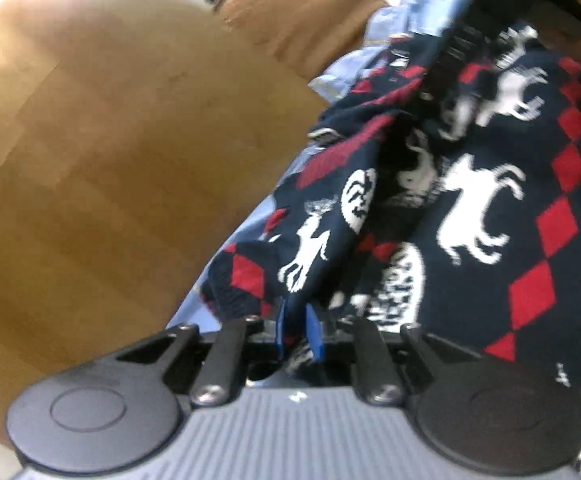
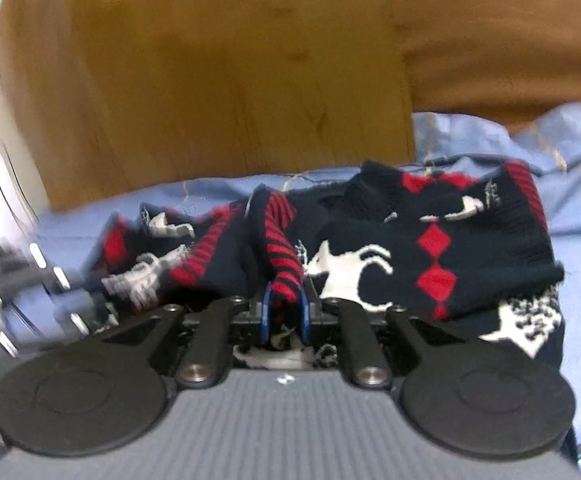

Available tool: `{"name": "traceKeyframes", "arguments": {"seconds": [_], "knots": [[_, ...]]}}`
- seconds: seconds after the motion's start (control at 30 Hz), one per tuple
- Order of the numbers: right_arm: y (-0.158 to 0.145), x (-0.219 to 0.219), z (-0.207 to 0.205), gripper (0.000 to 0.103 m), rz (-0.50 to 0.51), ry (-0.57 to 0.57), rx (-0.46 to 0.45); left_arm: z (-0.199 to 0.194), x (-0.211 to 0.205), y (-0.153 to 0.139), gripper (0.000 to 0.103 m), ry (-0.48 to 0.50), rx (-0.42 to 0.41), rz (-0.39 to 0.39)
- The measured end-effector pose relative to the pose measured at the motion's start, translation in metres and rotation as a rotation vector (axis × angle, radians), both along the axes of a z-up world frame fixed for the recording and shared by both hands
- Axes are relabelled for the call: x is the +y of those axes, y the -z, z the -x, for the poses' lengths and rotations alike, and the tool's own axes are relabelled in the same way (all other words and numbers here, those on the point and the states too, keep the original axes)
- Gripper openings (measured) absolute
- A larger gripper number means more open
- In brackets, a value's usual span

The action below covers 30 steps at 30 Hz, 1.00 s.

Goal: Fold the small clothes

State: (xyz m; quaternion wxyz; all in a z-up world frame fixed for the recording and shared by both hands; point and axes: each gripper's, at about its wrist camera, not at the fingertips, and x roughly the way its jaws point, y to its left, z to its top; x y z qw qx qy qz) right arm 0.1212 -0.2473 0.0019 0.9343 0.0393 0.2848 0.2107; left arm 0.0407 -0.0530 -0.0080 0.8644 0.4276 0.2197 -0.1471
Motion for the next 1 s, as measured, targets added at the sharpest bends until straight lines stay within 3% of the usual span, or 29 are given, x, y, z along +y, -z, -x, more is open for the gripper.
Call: {"name": "traceKeyframes", "arguments": {"seconds": [0.07, 0.1, 0.17, 0.3, 0.4, 0.43, 0.47, 0.53, 0.63, 0.7, 0.8, 0.87, 1.0], "knots": [[0.000, 0.004, 0.003, 0.020, 0.029, -0.004, -0.016, 0.001, 0.005, -0.006, 0.020, -0.005, 0.012, 0.025], [0.000, 0.001, 0.003, 0.020, 0.014, -0.006, -0.013, 0.005, 0.006, -0.011, 0.035, -0.001, 0.021, 0.050], [0.000, -0.004, 0.003, 0.026, -0.019, -0.002, -0.005, 0.014, 0.015, -0.023, 0.055, 0.018, 0.026, 0.134], [-0.012, -0.015, 0.015, 0.041, -0.097, -0.002, -0.096, 0.018, 0.042, -0.055, 0.061, -0.002, 0.097, 0.396], [-0.010, -0.015, 0.013, 0.040, -0.098, 0.029, -0.089, -0.003, 0.058, -0.066, 0.060, -0.091, 0.161, 0.557], [-0.007, -0.012, 0.009, 0.024, -0.075, 0.042, -0.071, -0.016, 0.060, -0.068, 0.058, -0.115, 0.176, 0.592], [-0.006, -0.013, 0.007, 0.015, -0.061, 0.070, -0.061, -0.024, 0.061, -0.069, 0.055, -0.133, 0.187, 0.626], [-0.014, -0.030, 0.006, 0.016, -0.137, 0.134, -0.070, -0.035, 0.062, -0.072, 0.051, -0.140, 0.197, 0.679], [-0.027, -0.058, 0.011, 0.021, -0.299, 0.120, -0.088, -0.042, 0.056, -0.076, 0.051, -0.126, 0.216, 0.767], [-0.034, -0.077, 0.013, 0.022, -0.337, 0.184, -0.120, -0.053, 0.042, -0.079, 0.051, -0.116, 0.240, 0.812], [-0.037, -0.111, 0.014, 0.024, -0.350, 0.354, -0.142, -0.068, 0.019, -0.076, 0.051, -0.101, 0.280, 0.859], [-0.035, -0.122, 0.014, 0.024, -0.294, 0.429, -0.139, -0.080, 0.003, -0.068, 0.050, -0.095, 0.322, 0.885], [-0.025, -0.119, 0.001, 0.026, -0.211, 0.434, -0.070, -0.090, -0.018, -0.054, 0.050, -0.080, 0.382, 0.917]]}}
